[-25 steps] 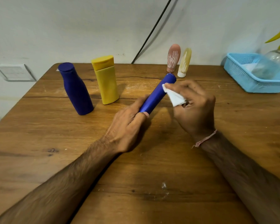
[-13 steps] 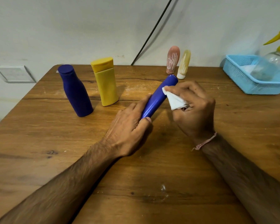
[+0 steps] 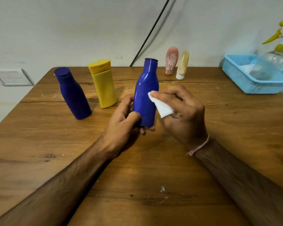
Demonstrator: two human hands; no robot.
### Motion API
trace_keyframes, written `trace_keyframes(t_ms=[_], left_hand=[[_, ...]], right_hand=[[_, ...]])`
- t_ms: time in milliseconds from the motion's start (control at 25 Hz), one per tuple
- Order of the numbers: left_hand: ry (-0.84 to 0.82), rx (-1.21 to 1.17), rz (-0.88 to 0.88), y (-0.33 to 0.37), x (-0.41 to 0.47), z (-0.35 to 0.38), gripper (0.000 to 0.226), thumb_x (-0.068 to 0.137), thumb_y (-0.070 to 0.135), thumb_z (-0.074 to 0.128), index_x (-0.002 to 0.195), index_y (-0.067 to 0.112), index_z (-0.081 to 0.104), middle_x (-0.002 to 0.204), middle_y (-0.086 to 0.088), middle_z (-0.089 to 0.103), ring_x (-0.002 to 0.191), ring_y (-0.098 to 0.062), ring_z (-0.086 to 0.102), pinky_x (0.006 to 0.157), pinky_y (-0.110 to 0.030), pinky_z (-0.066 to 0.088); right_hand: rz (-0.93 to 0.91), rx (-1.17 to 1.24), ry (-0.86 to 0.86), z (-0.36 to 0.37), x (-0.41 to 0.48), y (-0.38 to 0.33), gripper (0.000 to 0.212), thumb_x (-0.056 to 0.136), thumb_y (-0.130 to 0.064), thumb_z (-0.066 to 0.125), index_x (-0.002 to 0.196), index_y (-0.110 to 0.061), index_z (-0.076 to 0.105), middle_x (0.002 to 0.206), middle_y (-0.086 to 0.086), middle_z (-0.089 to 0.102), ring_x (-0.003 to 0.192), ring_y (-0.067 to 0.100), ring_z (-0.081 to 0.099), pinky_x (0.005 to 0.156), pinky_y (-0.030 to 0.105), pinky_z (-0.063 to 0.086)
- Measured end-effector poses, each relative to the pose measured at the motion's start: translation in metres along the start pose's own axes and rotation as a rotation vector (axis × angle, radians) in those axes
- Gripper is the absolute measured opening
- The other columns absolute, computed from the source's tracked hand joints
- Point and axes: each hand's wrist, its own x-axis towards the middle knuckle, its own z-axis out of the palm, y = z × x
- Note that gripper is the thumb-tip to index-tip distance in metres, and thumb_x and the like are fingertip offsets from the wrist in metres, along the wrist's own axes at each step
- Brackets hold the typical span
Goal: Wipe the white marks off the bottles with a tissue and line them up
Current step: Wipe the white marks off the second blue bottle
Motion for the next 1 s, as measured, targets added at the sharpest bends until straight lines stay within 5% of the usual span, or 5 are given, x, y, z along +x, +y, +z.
trace_keyframes(t_ms=[240, 440, 600, 800, 1000], left_hand=[[0.017, -0.277, -0.069, -0.002, 0.006, -0.005, 0.056, 0.075, 0.012, 0.042, 0.127, 0.005, 0.063, 0.097, -0.022, 0.068, 0.062, -0.033, 0.058, 0.05, -0.036, 0.041], [0.053, -0.278, -0.13, 0.004, 0.006, -0.007, 0.036, 0.095, 0.034, 0.046, 0.087, 0.005, 0.066, 0.052, -0.016, 0.049, 0.034, -0.019, 0.032, 0.051, -0.042, 0.011], [0.136, -0.161, -0.089, 0.001, 0.005, -0.005, 0.046, 0.085, 0.043, 0.066, 0.09, -0.003, 0.062, 0.049, -0.01, 0.043, 0.033, -0.016, 0.034, 0.041, -0.026, 0.027], [0.178, 0.007, -0.039, -0.001, 0.004, 0.003, 0.042, 0.087, 0.034, 0.064, 0.086, -0.008, 0.061, 0.053, -0.008, 0.045, 0.039, -0.019, 0.041, 0.043, -0.032, 0.039], [0.104, 0.009, -0.013, -0.001, 0.002, -0.001, 0.048, 0.086, 0.044, 0.073, 0.088, -0.003, 0.064, 0.052, -0.004, 0.046, 0.04, -0.016, 0.04, 0.048, -0.037, 0.037]], right_hand=[[-0.065, 0.167, -0.096, 0.004, -0.004, -0.012, 0.031, 0.086, -0.017, 0.078, 0.112, -0.001, 0.077, 0.102, 0.015, 0.069, 0.088, 0.023, 0.067, 0.072, 0.032, 0.056], [-0.004, 0.097, 0.039, 0.002, 0.0, -0.012, 0.029, 0.087, 0.001, 0.077, 0.116, -0.002, 0.075, 0.103, 0.014, 0.07, 0.094, 0.014, 0.063, 0.078, 0.016, 0.051], [0.005, 0.03, 0.081, 0.0, 0.002, -0.012, 0.026, 0.089, 0.0, 0.074, 0.115, -0.003, 0.075, 0.103, 0.015, 0.071, 0.09, 0.022, 0.068, 0.074, 0.028, 0.056], [0.134, -0.077, 0.184, -0.009, 0.009, 0.003, 0.025, 0.092, -0.003, 0.069, 0.117, -0.001, 0.074, 0.105, 0.016, 0.071, 0.098, 0.02, 0.066, 0.087, 0.009, 0.047], [0.03, -0.047, 0.086, -0.005, 0.004, -0.004, 0.027, 0.087, 0.001, 0.068, 0.114, 0.0, 0.075, 0.102, 0.018, 0.069, 0.091, 0.022, 0.064, 0.075, 0.02, 0.051]])
